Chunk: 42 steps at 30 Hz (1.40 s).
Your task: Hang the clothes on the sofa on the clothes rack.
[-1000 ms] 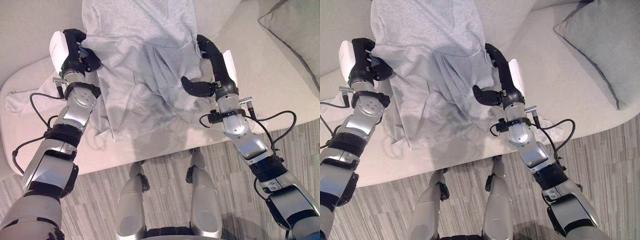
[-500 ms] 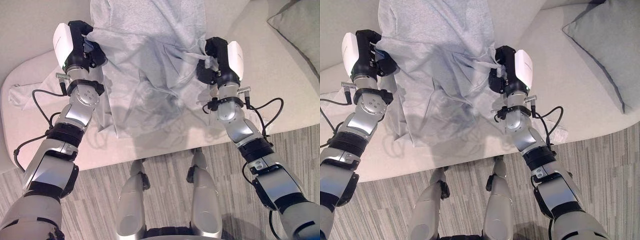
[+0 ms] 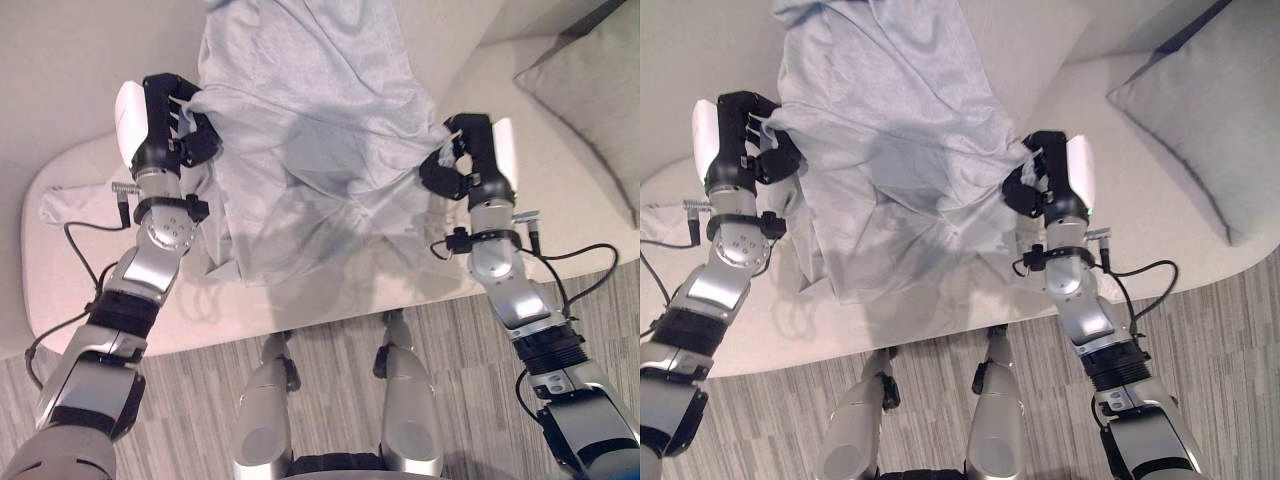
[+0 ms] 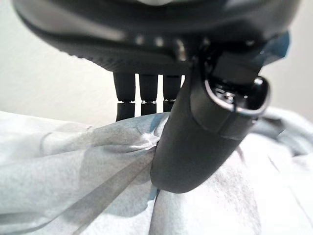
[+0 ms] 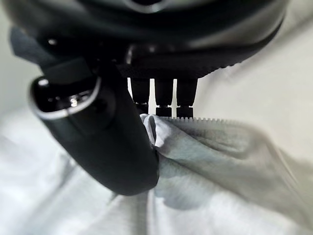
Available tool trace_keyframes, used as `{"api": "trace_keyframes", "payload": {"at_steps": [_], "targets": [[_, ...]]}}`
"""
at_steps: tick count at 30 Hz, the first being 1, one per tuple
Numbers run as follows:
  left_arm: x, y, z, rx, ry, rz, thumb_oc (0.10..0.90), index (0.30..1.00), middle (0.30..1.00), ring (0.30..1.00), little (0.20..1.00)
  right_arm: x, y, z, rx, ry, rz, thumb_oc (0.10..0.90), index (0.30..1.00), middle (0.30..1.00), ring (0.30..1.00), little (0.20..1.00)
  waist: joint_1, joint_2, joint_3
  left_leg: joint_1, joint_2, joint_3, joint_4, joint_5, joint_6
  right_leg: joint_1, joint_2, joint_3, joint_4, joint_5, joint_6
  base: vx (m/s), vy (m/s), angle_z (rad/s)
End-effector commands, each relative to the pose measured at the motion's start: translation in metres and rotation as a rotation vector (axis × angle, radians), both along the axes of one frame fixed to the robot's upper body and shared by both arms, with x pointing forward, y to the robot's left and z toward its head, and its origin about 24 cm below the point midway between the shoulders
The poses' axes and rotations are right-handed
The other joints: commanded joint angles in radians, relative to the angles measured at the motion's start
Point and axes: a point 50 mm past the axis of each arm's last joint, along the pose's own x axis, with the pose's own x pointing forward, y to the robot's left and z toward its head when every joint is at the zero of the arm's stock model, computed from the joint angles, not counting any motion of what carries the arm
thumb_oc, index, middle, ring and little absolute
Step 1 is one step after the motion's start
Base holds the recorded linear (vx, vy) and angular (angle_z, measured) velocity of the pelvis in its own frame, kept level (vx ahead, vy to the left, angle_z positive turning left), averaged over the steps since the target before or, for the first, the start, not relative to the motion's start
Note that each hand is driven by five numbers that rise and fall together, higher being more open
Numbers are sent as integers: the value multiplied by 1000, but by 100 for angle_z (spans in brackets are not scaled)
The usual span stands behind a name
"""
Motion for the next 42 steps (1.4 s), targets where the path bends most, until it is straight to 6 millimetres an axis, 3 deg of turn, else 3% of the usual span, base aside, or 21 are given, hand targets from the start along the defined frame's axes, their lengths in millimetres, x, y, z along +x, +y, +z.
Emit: {"api": "trace_keyframes", "payload": {"at_steps": [1, 6, 10, 12, 13, 14, 15, 16, 17, 19, 22, 25, 26, 27, 28, 31, 32, 33, 36, 38, 42], "targets": [[-37, 38, 94, 84, -446, 91, 400, 300, 300, 300, 300, -28, 10, 59, -36, -319, 128, 400, 300, 300, 300, 300, 31, -30, -192, 66, 16, -54, 9, -142, -41, 103, -114, 10, 12, -69, 77, 93, 68, 6], [-53, 37, 98, 152, -475, 67, 400, 300, 300, 300, 300, -39, 5, 77, -128, -350, 154, 400, 300, 300, 300, 300, 43, -29, -321, 141, -33, -67, 2, -170, -23, 206, -139, -38, 6, -72, 90, 97, 121, 16], [-70, 36, 106, 213, -540, 76, 400, 300, 300, 300, 300, -44, -1, 84, -206, -360, 122, 400, 300, 300, 300, 300, 55, -39, -392, 192, -90, -69, 2, -197, 11, 242, -193, -61, 30, -14, 114, 44, 185, 21], [-85, 43, 111, 247, -580, 112, 400, 300, 300, 300, 300, -44, -4, 89, -243, -363, 105, 400, 300, 300, 300, 300, 80, -39, -400, 221, -110, -58, 2, -213, 37, 246, -198, -90, 158, -74, 100, -69, 201, 4], [-86, 44, 111, 247, -580, 113, 400, 300, 300, 300, 300, -44, -4, 90, -244, -364, 106, 400, 300, 300, 300, 300, 78, -39, -397, 221, -110, -58, 2, -209, 38, 242, -200, -90, 166, -76, 97, -110, 129, 1], [-89, 45, 113, 248, -595, 118, 400, 300, 300, 300, 300, -45, -4, 92, -254, -366, 103, 400, 300, 300, 300, 300, 76, -36, -392, 225, -108, -64, 2, -199, 46, 246, -161, -54, 233, -134, 75, -103, 72, 16], [-91, 48, 114, 241, -603, 124, 400, 300, 300, 300, 300, -45, -5, 96, -269, -369, 110, 400, 300, 300, 300, 300, 82, -31, -394, 233, -113, -87, 2, -192, 58, 246, -52, 29, 339, -247, 51, -104, 67, 26], [-92, 48, 114, 240, -604, 125, 400, 300, 300, 300, 300, -45, -5, 96, -270, -370, 110, 400, 300, 300, 300, 300, 83, -30, -392, 232, -110, -85, 2, -188, 57, 240, -50, 32, 347, -248, 48, -76, 43, 26], [-94, 51, 114, 242, -603, 137, 400, 300, 300, 300, 300, -45, -7, 97, -279, -365, 102, 400, 300, 300, 300, 300, 85, -30, -398, 237, -115, -100, 2, -182, 61, 235, 8, 71, 395, -286, 39, -43, -24, 15], [-97, 61, 112, 228, -593, 175, 400, 300, 300, 300, 300, -45, -12, 99, -277, -355, 104, 400, 300, 300, 300, 300, 103, -45, -416, 240, -130, -124, 2, -169, 59, 293, 103, 120, 301, -347, 0, -41, -81, 24], [-101, 77, 103, 190, -563, 229, 400, 300, 300, 300, 300, -44, -21, 98, -234, -338, 98, 400, 300, 300, 300, 300, 133, -68, -440, 215, -132, -152, 2, -140, 46, 357, 144, 136, 135, -329, -26, -101, -158, 23], [-104, 83, 100, 151, -574, 253, 400, 300, 300, 300, 300, -45, -35, 101, -236, -336, 43, 400, 300, 300, 300, 300, 148, -81, -438, 168, -118, -150, 8, -94, 15, 414, 160, 98, 19, -298, -34, -195, -89, 50], [-101, 78, 101, 129, -582, 233, 400, 300, 300, 300, 300, -48, -44, 102, -222, -342, 8, 400, 300, 300, 300, 300, 125, -87, -425, 132, -79, -56, 36, -92, 9, 420, 146, 44, 7, -294, -37, -256, -17, 124], [-100, 77, 102, 129, -584, 229, 400, 300, 300, 300, 300, -49, -45, 103, -221, -344, 4, 400, 300, 300, 300, 300, 124, -87, -425, 120, -78, -61, 46, -89, 10, 415, 147, 39, 7, -289, -39, -323, 77, 207], [-97, 72, 103, 129, -578, 193, 400, 300, 300, 300, 300, -47, -49, 100, -230, -326, -15, 400, 300, 300, 300, 300, 102, -95, -423, 121, -25, 24, 98, -99, 11, 392, 124, 1, 9, -265, -38, -181, 114, 197], [-92, 68, 104, 140, -560, 163, 400, 300, 300, 300, 300, -44, -55, 87, -230, -262, -36, 400, 300, 300, 300, 300, 84, -105, -424, 166, 17, -34, 192, -183, 0, 387, 82, -23, 18, -243, -25, -88, 164, 52], [-89, 68, 103, 135, -550, 162, 400, 300, 300, 300, 300, -44, -56, 84, -243, -249, -47, 400, 300, 300, 300, 300, 79, -98, -422, 178, 23, -69, 186, -183, -8, 386, 77, -26, 23, -245, -21, 60, 324, 9], [-84, 67, 101, 132, -521, 152, 400, 300, 300, 300, 300, -47, -67, 76, -259, -203, -95, 400, 300, 300, 300, 300, 36, -63, -449, 241, 28, -60, 66, -187, -14, 386, 63, -48, 23, -240, 2, 90, 336, 5], [-76, 62, 101, 140, -498, 133, 400, 300, 300, 300, 300, -48, -67, 70, -248, -192, -102, 400, 300, 300, 300, 300, 27, -59, -453, 258, -2, -52, 2, -176, -6, 362, 36, -41, 40, -212, 14, 33, 256, 44], [-68, 52, 111, 192, -487, 98, 400, 300, 300, 300, 300, -44, -61, 64, -219, -190, -80, 400, 300, 300, 300, 300, 17, -55, -451, 270, -30, -10, 2, -208, 14, 328, -2, -22, 40, -175, 39, -27, 230, -20], [-57, 41, 119, 245, -466, 68, 400, 300, 300, 300, 300, -39, -52, 49, -196, -152, -52, 400, 300, 300, 300, 300, 5, -56, -454, 287, -55, 36, 2, -237, 34, 293, -21, 38, 36, -137, 60, -6, 125, -70]]}}
